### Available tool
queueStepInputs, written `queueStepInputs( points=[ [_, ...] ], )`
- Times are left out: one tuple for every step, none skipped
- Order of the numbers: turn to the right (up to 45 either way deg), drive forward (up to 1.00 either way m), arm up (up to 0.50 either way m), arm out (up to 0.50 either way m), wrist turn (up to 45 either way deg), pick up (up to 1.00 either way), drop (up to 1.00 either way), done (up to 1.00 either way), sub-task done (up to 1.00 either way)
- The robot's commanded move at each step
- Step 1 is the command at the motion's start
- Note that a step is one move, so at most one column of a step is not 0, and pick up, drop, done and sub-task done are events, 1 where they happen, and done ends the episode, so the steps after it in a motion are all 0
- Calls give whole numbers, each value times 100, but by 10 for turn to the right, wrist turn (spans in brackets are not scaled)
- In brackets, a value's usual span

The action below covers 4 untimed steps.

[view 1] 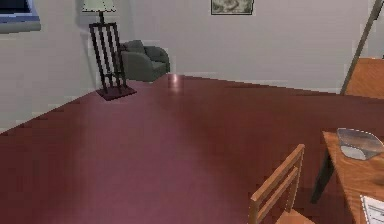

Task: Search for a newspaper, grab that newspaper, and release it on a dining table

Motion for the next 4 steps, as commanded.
queueStepInputs(
  points=[
    [0, 0, 0, 0, 0, 0, 100, 0, 0],
    [0, 0, 10, 0, 0, 0, 0, 0, 0],
    [0, 0, 0, -8, 0, 0, 0, 0, 0],
    [0, 0, 0, 0, 0, 0, 0, 100, 0]
  ],
)
